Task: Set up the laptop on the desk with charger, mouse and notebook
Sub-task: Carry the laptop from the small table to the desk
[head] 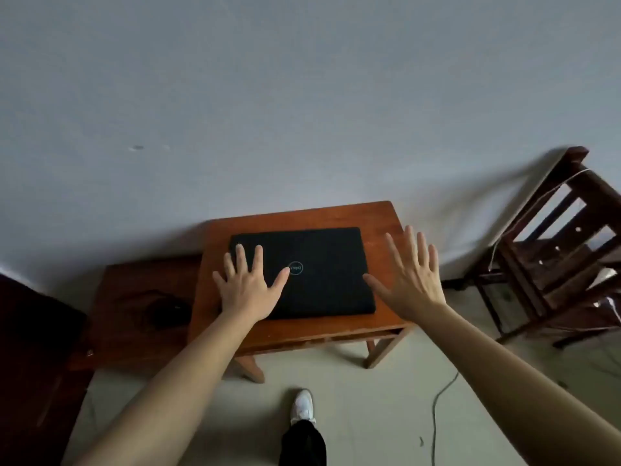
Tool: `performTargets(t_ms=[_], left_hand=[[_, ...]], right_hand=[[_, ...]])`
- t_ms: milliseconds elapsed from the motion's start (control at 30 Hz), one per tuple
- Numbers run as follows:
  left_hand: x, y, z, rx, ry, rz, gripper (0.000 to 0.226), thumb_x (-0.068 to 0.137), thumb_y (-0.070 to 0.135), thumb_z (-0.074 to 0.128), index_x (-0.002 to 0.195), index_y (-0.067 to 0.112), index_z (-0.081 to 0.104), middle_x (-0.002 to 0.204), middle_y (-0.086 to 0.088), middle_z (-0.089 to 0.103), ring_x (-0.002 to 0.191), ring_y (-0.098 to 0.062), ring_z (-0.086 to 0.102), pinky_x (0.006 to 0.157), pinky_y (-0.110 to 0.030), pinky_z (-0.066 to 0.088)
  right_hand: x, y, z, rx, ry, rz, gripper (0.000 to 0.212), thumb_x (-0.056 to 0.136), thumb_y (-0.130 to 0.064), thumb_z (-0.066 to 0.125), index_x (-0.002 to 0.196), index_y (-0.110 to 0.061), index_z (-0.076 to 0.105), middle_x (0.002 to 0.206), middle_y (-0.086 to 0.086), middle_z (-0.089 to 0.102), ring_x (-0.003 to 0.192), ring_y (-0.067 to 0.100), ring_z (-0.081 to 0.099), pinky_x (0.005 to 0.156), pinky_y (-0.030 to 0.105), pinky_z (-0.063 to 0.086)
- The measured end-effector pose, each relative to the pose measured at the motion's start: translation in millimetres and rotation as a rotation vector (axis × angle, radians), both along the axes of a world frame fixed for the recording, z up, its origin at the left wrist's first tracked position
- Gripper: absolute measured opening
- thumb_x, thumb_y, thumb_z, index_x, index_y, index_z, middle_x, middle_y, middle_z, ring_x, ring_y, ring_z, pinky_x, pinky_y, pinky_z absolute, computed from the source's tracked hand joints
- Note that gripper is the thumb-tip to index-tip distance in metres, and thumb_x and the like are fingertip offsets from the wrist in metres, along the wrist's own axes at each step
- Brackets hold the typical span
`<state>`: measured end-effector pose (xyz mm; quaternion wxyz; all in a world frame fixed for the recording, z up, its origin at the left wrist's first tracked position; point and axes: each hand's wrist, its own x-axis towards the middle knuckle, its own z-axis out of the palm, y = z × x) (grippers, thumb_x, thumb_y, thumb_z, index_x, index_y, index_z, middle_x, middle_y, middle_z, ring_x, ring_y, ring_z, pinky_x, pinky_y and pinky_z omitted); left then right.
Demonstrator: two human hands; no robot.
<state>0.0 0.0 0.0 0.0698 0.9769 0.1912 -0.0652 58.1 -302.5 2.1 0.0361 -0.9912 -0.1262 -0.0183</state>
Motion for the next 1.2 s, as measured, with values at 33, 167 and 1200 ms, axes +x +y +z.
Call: performTargets(t_ms=[33,167,1200], left_hand=[[13,11,-17,-0.034,0.084,0.029,0.096,0.078,0.087,-0.001,0.157,0.033,0.004,0.166,-0.010,0.002,0.151,-0.038,0.004,0.116,-0.063,0.014],[43,44,-70,-0.056,0.124,0.065,0.095,0.079,0.086,0.000,0.157,0.031,0.004,0.166,-0.012,-0.002,0.151,-0.038,0.002,0.117,-0.062,0.014],[78,86,-115,-0.297,0.050,0.358,0.119,0.057,0.099,0.045,0.153,0.039,0.011,0.138,-0.022,0.033,0.120,-0.039,0.039,0.099,-0.053,0.044]], right_hand=[[13,10,-14,-0.024,0.082,-0.028,0.095,0.085,-0.086,0.017,0.158,-0.029,-0.004,0.167,0.015,-0.007,0.154,0.040,-0.002,0.123,0.059,0.006],[38,33,-55,-0.045,0.188,-0.107,0.099,0.084,-0.087,0.020,0.158,-0.028,-0.009,0.167,0.016,-0.011,0.154,0.039,-0.005,0.124,0.057,0.002],[92,86,-110,0.318,0.615,-0.631,0.140,0.043,-0.099,0.060,0.156,-0.038,0.004,0.143,0.012,0.041,0.131,0.035,0.044,0.096,0.051,0.048]])
